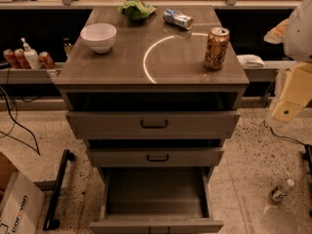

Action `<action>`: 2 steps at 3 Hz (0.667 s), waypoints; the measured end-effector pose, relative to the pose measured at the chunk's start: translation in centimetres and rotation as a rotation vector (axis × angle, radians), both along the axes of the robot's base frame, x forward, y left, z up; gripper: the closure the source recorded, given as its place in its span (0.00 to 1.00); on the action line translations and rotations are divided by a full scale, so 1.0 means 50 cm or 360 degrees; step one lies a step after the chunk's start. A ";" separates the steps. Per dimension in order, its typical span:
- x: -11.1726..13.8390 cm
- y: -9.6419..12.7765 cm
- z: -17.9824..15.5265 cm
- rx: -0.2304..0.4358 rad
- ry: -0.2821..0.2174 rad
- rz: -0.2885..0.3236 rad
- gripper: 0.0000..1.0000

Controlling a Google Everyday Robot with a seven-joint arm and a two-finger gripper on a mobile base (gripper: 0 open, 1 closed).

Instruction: Close bottom drawer

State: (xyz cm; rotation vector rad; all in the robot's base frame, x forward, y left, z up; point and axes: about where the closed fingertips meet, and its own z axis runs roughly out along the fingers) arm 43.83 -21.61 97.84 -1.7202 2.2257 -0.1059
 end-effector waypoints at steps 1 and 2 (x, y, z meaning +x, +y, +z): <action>0.000 0.000 0.000 0.0000 0.0000 0.0000 0.00; 0.000 0.001 0.005 0.0000 -0.0015 -0.0001 0.16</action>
Offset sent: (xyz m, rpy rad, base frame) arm 0.0000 0.0000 0.0000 0.0000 0.0000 0.0000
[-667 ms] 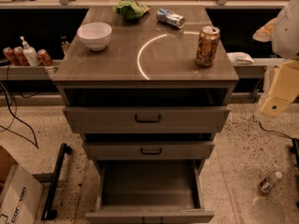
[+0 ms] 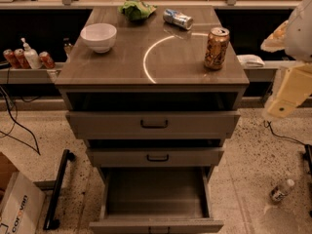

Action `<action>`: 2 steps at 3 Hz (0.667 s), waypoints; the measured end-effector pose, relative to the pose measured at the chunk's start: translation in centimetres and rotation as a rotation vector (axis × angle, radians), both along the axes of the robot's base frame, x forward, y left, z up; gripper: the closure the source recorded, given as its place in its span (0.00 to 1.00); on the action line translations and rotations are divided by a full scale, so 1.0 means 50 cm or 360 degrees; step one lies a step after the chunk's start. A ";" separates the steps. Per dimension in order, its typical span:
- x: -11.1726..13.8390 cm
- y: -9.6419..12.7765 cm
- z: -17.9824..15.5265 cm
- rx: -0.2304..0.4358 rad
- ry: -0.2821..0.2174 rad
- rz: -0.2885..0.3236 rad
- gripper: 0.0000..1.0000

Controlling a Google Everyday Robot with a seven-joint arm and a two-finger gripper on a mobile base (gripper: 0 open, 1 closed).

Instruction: Close bottom drawer

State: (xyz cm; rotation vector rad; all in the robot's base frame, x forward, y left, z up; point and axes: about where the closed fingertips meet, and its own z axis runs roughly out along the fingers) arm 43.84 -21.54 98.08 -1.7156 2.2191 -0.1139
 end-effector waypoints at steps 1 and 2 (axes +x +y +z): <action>-0.019 0.021 -0.024 0.0003 0.0000 0.0016 0.40; -0.051 0.040 -0.089 0.0037 0.0050 0.0051 0.62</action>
Offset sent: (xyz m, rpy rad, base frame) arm -0.0503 0.0308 -0.1021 0.0626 0.1022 0.0602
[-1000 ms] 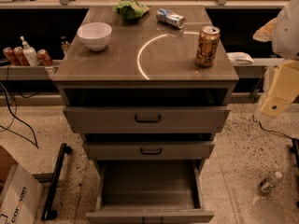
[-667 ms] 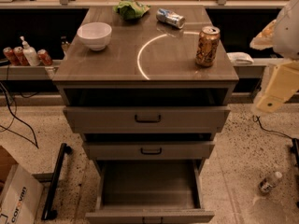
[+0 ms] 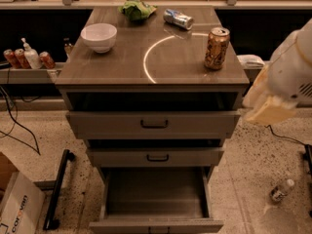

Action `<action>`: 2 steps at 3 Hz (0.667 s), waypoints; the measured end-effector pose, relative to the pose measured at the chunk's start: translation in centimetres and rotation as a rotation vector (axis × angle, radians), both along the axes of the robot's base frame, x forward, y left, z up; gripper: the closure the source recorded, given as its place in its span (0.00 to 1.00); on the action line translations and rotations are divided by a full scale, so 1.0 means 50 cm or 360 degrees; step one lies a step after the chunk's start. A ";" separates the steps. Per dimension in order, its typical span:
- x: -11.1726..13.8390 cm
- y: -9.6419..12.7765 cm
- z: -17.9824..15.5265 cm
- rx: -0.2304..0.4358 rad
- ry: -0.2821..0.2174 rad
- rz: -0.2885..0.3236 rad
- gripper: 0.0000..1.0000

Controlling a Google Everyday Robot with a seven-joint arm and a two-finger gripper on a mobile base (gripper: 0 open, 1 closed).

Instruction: Close bottom drawer

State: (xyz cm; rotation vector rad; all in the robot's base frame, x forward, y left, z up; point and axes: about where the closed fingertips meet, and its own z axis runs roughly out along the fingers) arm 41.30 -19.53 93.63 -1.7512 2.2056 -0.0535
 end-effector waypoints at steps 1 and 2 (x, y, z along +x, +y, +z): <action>-0.033 0.012 -0.092 0.0085 0.0043 0.0018 0.87; -0.050 0.006 -0.171 0.0162 0.0086 0.0017 1.00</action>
Offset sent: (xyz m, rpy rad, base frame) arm -0.0347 -0.0016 -0.1329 0.1626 0.0900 0.0081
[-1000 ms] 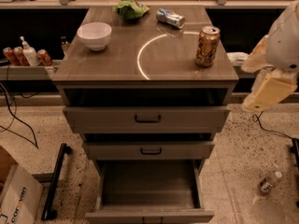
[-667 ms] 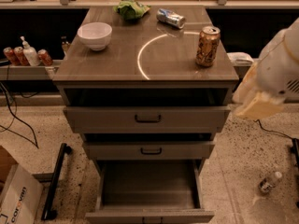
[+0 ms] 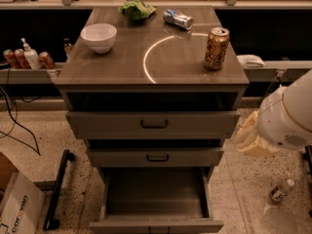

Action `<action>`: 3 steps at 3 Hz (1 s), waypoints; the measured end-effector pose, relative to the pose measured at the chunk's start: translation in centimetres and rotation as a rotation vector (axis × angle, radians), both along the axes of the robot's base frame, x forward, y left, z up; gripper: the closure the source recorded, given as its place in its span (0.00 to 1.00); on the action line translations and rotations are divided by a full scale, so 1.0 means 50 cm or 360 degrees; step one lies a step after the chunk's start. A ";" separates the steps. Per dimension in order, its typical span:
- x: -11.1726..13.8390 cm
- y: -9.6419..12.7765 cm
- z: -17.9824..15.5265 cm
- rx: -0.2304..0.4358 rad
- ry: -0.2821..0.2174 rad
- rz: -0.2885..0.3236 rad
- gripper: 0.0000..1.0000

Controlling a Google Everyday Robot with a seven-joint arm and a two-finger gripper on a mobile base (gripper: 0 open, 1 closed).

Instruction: Close bottom drawer

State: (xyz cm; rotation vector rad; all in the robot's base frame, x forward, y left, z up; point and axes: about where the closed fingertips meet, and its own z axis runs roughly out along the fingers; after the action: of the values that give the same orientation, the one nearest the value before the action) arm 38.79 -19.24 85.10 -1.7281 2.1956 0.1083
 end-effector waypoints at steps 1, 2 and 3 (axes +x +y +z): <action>-0.001 -0.024 -0.081 0.0057 0.0051 -0.0024 1.00; -0.001 -0.024 -0.082 0.0056 0.0051 -0.0025 1.00; -0.004 -0.010 -0.134 0.0061 0.0108 -0.0048 1.00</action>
Offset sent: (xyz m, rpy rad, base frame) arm -0.0010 -0.0102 -0.0331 0.0297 0.0263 -0.0133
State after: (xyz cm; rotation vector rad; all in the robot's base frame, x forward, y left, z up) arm 38.61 -19.75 78.39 -1.6940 2.2515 0.2030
